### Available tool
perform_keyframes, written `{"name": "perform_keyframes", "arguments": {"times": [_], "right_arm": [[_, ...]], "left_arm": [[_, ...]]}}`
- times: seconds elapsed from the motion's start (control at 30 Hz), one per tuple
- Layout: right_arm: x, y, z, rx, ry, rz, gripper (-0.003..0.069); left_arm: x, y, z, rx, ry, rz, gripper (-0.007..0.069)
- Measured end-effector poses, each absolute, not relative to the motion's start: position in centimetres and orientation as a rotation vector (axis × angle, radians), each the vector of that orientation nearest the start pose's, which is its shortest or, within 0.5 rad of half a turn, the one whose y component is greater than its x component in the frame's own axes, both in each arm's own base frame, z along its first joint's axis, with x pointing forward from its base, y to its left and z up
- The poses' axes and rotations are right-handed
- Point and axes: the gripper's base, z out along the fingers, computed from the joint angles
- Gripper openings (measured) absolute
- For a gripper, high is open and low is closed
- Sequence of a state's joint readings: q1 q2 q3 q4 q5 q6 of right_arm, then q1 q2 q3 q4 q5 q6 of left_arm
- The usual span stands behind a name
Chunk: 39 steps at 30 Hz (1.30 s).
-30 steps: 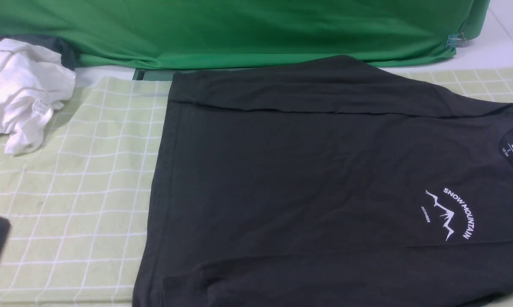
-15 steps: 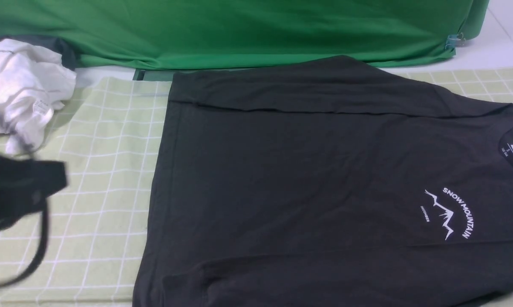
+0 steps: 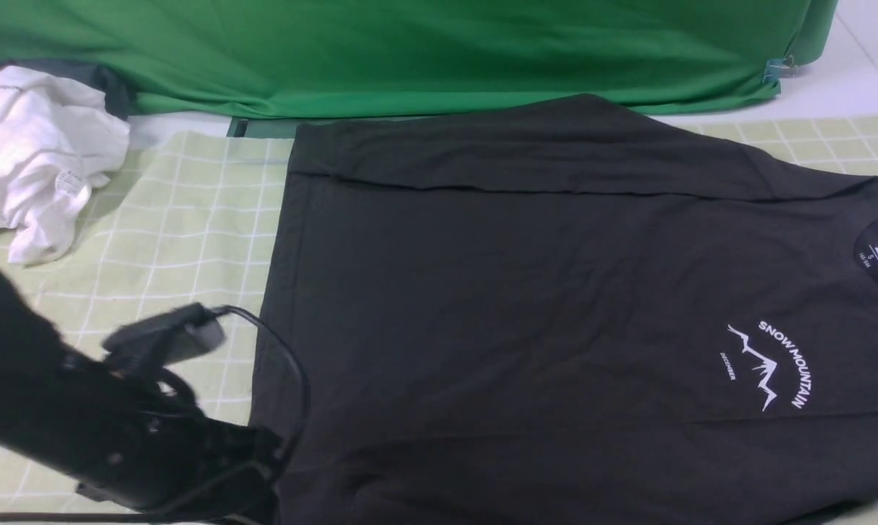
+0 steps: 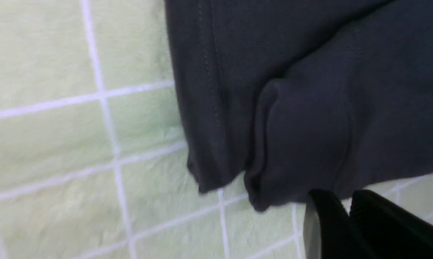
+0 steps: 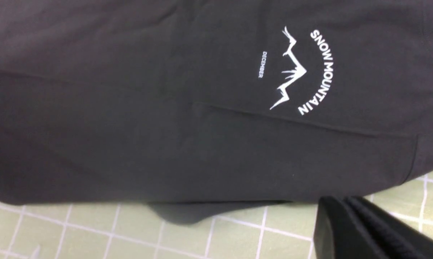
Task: Fold a long-sleeved shirt over a green coffee tablecloth.
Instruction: 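Grasp the left edge of the dark T-shirt lying flat on the table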
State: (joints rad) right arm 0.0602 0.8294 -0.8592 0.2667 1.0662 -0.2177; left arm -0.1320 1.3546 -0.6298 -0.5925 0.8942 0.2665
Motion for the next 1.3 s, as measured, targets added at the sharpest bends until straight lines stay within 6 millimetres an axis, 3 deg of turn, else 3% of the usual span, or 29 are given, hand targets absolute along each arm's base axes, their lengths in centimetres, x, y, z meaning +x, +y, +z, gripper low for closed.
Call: {"name": "perform_keyframes", "arguments": {"times": [0.17, 0.27, 0.43, 0.87, 1.07, 1.3], "right_arm": [[13.8, 2.9, 33.8, -0.272, 2.462, 0.280, 0.0038], [13.8, 2.9, 33.8, -0.271, 2.461, 0.280, 0.0043], [13.8, 2.9, 33.8, -0.270, 2.461, 0.281, 0.0059], [13.9, 2.9, 33.9, -0.266, 2.442, 0.278, 0.0084], [13.9, 2.9, 33.9, -0.265, 2.440, 0.277, 0.0095], [14.0, 2.9, 33.9, -0.264, 2.436, 0.277, 0.0101]], "left_arm": [[21.4, -8.4, 17.6, 0.147, 3.021, -0.532, 0.0260], [22.2, -9.3, 17.6, 0.188, 3.006, -0.505, 0.0339], [22.8, -9.8, 17.9, 0.211, 2.992, -0.488, 0.0409], [23.4, -9.4, 17.8, 0.187, 2.949, -0.413, 0.0423], [23.7, -9.7, 15.9, 0.153, 3.035, -0.422, 0.0423], [23.8, -9.8, 15.9, 0.146, 3.050, -0.442, 0.0423]]}}
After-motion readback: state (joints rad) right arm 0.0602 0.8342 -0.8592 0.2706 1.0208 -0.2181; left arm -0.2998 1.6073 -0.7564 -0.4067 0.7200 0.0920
